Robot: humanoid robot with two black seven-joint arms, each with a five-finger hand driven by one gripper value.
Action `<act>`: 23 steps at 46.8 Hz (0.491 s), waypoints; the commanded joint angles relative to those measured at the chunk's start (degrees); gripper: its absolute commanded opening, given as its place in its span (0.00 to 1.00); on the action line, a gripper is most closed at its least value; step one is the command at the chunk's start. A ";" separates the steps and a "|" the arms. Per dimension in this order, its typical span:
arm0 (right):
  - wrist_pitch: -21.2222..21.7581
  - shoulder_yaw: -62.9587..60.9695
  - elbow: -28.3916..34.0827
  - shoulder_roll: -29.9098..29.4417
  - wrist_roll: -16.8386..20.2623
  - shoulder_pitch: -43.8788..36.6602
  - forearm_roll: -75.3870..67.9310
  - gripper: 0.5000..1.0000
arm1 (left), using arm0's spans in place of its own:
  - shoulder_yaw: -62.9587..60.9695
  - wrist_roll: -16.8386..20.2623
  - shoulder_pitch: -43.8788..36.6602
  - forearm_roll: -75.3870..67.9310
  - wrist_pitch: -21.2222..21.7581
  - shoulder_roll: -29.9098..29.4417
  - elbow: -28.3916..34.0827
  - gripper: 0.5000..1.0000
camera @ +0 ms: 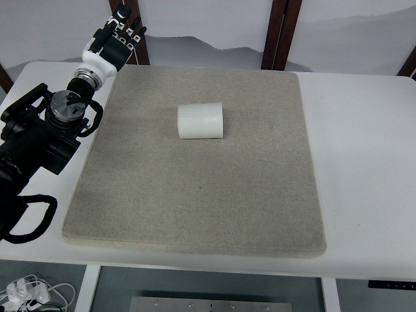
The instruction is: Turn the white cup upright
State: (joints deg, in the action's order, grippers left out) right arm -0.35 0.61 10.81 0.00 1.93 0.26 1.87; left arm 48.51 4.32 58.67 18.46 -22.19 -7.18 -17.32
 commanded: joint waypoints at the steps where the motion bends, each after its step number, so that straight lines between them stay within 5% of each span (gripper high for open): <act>1: 0.00 0.00 0.00 0.00 0.00 0.00 -0.02 0.90 | 0.00 -0.01 0.04 0.00 -0.04 -0.03 0.00 0.99; 23: 0.00 0.00 0.00 0.00 0.00 0.00 -0.02 0.90 | -0.09 -0.01 0.56 -0.09 0.13 -0.38 0.09 0.99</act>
State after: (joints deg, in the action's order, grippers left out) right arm -0.35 0.61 10.81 0.00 1.93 0.26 1.86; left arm 48.49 4.30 59.24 18.46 -22.00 -7.55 -17.10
